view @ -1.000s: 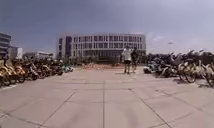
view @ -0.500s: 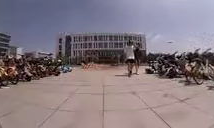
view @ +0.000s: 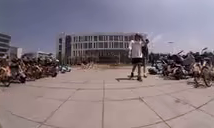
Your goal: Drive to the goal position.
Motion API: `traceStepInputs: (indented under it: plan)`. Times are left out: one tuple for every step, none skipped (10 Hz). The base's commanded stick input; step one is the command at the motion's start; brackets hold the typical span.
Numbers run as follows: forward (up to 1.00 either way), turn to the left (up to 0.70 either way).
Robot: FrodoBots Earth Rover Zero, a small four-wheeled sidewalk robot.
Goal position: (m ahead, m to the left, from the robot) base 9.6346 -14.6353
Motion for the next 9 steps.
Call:
traceStepInputs:
  plan:
    - [0.70,0.01]
    - [0.70,0.01]
    - [0.70,0.01]
    - [0.70,0.01]
    - [0.70,0.01]
    - [0.70,0.01]
    - [0.70,0.01]
    - [0.70,0.01]
    - [0.70,0.01]
